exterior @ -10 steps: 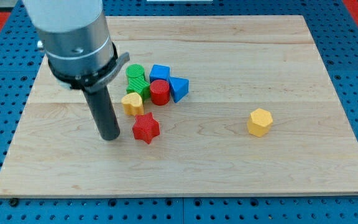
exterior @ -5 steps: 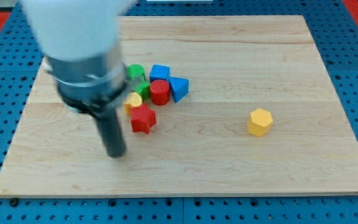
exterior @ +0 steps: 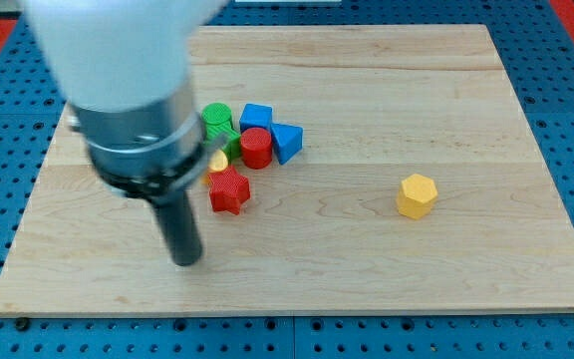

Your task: Push the red star below the red circle

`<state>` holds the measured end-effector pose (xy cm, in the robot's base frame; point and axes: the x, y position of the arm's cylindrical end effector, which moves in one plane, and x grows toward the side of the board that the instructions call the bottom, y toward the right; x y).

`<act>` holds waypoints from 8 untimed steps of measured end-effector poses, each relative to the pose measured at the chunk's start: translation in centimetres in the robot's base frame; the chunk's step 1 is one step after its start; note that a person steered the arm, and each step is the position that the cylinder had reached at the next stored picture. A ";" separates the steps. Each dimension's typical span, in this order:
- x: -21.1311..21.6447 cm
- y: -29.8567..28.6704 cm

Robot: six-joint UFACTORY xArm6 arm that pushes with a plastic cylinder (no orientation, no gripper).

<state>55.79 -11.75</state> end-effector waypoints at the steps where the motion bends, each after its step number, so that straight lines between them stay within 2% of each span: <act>1: -2.3 1.3; 3: -2.6 10.6; 4: -2.3 8.1; 5: -5.6 2.1; 6: -5.4 1.7; 8: -8.5 9.3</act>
